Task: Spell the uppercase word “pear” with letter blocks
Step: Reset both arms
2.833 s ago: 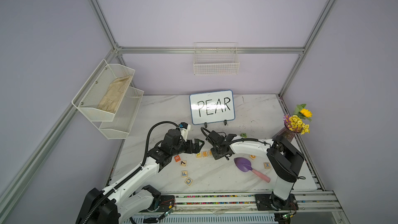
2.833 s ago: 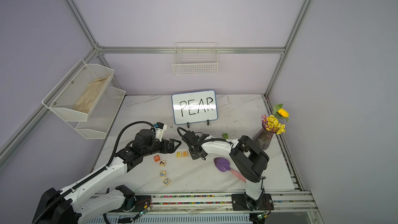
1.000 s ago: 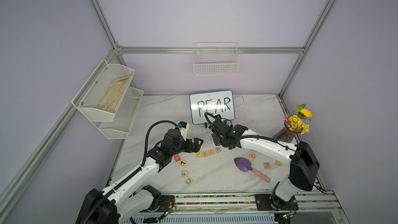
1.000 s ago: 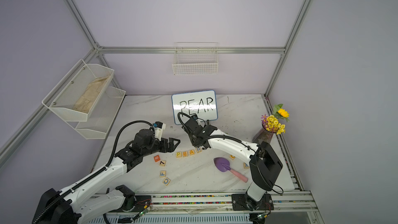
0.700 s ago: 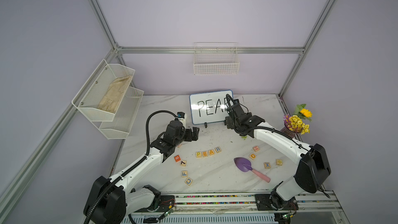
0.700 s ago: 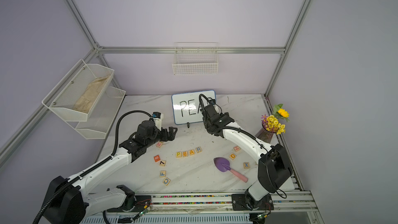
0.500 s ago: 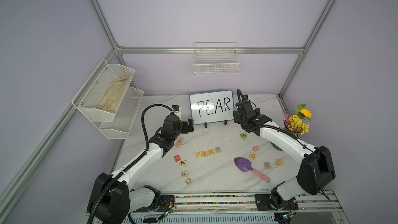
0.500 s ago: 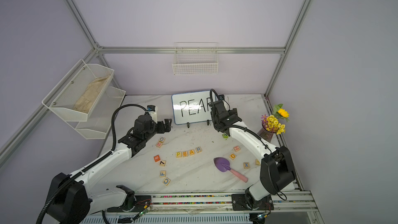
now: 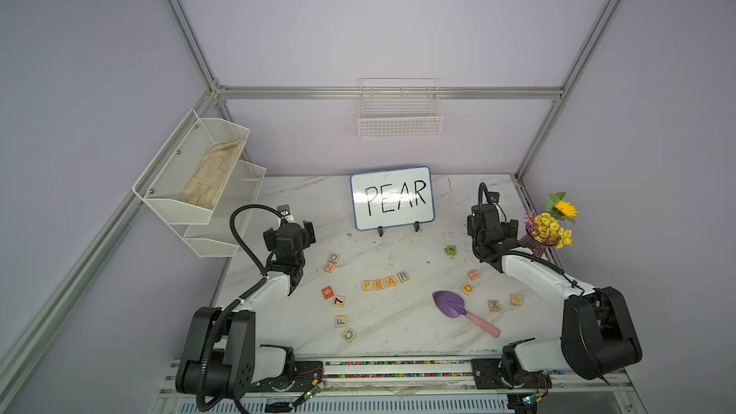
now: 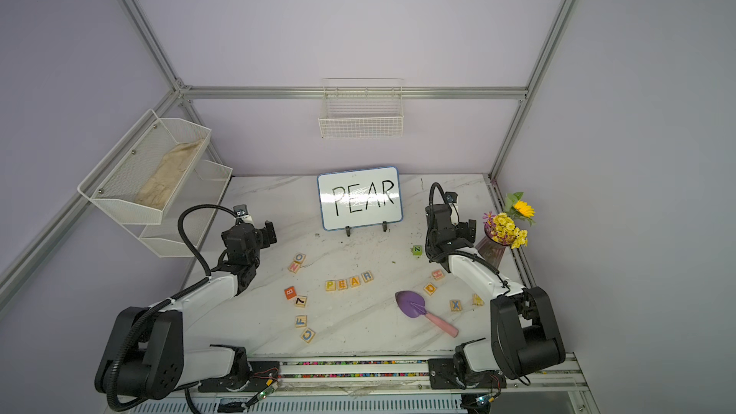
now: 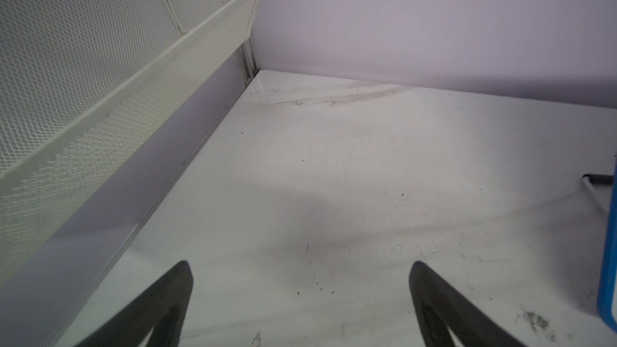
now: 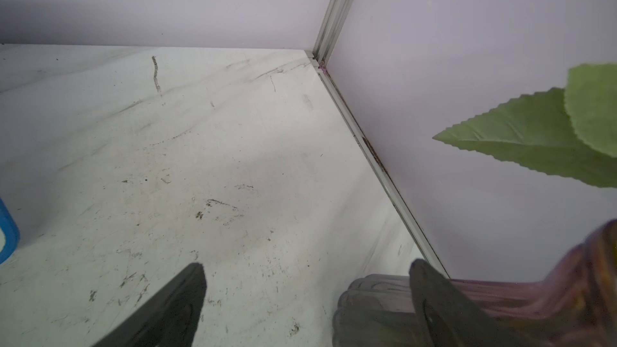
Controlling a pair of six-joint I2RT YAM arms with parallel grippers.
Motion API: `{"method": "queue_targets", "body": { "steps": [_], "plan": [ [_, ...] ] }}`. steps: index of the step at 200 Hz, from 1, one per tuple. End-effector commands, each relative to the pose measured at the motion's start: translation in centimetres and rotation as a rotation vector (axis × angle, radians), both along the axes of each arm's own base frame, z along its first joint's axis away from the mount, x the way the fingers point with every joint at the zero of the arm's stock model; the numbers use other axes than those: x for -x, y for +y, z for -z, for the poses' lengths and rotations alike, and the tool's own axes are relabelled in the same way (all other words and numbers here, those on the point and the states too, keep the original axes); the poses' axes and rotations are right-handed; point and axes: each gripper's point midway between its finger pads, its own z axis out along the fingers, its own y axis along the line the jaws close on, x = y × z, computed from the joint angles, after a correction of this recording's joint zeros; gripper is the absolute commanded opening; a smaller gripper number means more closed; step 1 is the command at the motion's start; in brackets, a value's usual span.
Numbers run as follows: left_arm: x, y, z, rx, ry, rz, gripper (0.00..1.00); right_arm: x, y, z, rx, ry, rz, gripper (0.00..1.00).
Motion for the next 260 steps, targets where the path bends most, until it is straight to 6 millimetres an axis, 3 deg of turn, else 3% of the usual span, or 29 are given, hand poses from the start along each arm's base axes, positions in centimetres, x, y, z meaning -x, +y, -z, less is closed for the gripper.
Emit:
{"method": "queue_targets", "body": {
  "steps": [1, 60, 66, 94, 136, 167, 198, 228, 260],
  "plan": [
    [0.4, 1.2, -0.3, -0.075, -0.091, -0.034, 1.0, 0.1, -1.6, -0.4, 0.028, -0.066, 0.062, 0.97],
    [0.3, 2.6, 0.1, 0.032, -0.195, -0.024, 1.0, -0.7, -0.3, 4.4, -0.026, -0.049, -0.067, 0.97],
    [0.3, 2.6, 1.5, 0.029, -0.175, -0.017, 1.0, -0.9, 0.0, 4.9, -0.033, -0.045, -0.086, 0.97],
    [0.8, 2.4, 2.5, 0.009, -0.245, 0.003, 1.0, -1.8, 1.2, 7.2, -0.055, -0.03, -0.157, 0.97],
    [0.4, 2.1, 3.0, 0.021, -0.202, 0.016, 1.0, -0.9, 2.4, 9.8, -0.081, -0.154, -0.26, 0.97],
    [-0.2, 1.7, 3.1, 0.011, -0.186, 0.047, 1.0, -0.3, 2.9, 10.9, -0.111, -0.177, -0.318, 0.98],
    [-0.6, 1.6, 3.3, 0.01, -0.164, 0.053, 1.0, -1.2, 2.5, 12.6, -0.167, -0.107, -0.314, 0.97],
    [-0.6, 1.6, 3.4, 0.008, -0.161, 0.053, 1.0, -1.9, 0.8, 12.8, -0.193, -0.107, -0.242, 0.97],
    [-0.6, 1.5, 3.3, 0.002, -0.162, 0.051, 1.0, -1.9, 0.8, 12.8, -0.197, -0.1, -0.24, 0.97]
  ]
}}
